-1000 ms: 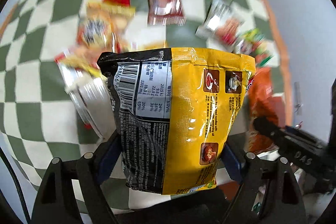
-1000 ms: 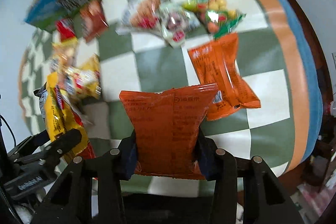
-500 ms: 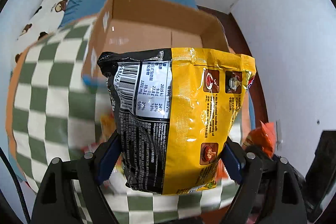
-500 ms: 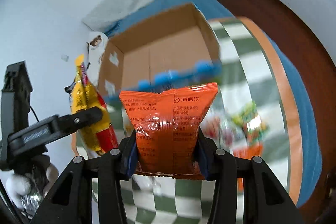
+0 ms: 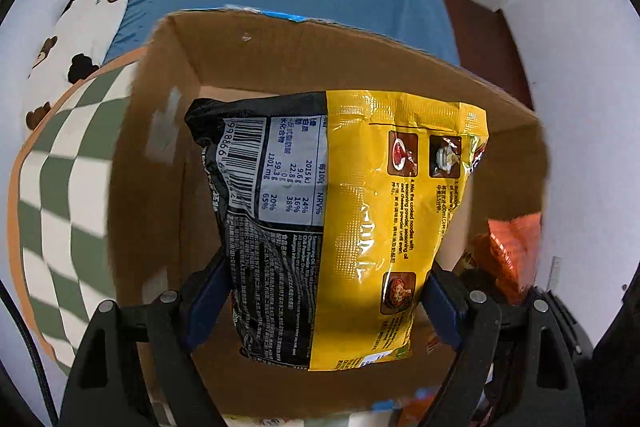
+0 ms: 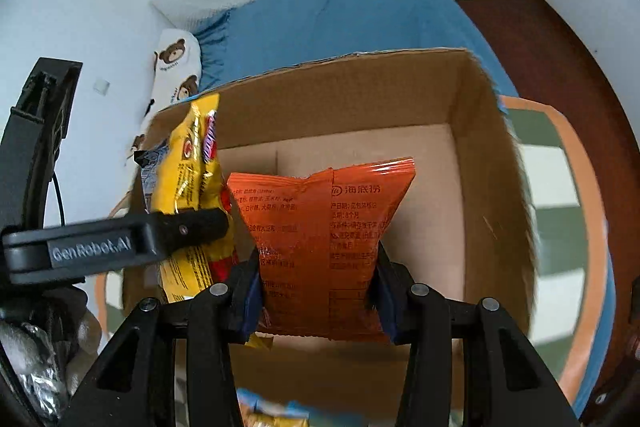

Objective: Organize snacks
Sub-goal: 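Carry both packets into the cardboard box and open both tools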

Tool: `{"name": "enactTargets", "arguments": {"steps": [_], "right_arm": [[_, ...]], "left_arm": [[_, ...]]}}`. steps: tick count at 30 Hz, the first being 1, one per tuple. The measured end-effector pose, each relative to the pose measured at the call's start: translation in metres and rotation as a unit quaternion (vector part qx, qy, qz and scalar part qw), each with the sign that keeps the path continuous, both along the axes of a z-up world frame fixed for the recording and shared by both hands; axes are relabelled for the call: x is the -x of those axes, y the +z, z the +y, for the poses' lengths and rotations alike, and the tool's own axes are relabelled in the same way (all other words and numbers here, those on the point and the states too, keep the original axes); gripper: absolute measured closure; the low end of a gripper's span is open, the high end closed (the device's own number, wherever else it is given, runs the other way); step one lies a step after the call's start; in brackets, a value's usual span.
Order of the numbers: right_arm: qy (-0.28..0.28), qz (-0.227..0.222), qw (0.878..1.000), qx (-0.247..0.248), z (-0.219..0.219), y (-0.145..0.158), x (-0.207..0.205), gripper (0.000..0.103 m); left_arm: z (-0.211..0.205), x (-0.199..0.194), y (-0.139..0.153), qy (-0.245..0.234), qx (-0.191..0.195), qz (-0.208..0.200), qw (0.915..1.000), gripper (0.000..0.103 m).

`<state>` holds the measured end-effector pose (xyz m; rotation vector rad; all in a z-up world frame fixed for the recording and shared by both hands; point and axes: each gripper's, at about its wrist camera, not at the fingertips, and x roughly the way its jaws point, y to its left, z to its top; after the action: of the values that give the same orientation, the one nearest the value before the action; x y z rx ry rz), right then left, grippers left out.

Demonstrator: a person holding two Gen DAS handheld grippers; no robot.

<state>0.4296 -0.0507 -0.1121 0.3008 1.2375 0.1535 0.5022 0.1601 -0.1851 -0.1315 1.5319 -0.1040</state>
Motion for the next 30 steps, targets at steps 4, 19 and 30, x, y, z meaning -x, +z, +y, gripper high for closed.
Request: {"name": "enactTargets", "arguments": {"steps": [4,19,30], "right_arm": [[0.007,0.013,1.0,0.008,0.0,-0.032,-0.033,0.054],[0.035,0.054,0.997,0.031,-0.008,-0.094,-0.072,0.002],[0.014,0.024,0.998,0.061,-0.007,-0.049,-0.036,0.002]], "left_arm": [[-0.009,-0.02,-0.022,-0.01,-0.024,0.015,0.9996,0.018],[-0.027,-0.033,-0.059,-0.013,-0.03,0.004,0.9995,0.016],[-0.026,0.014,0.001,-0.008,-0.055,-0.102,0.9932,0.016]]}}
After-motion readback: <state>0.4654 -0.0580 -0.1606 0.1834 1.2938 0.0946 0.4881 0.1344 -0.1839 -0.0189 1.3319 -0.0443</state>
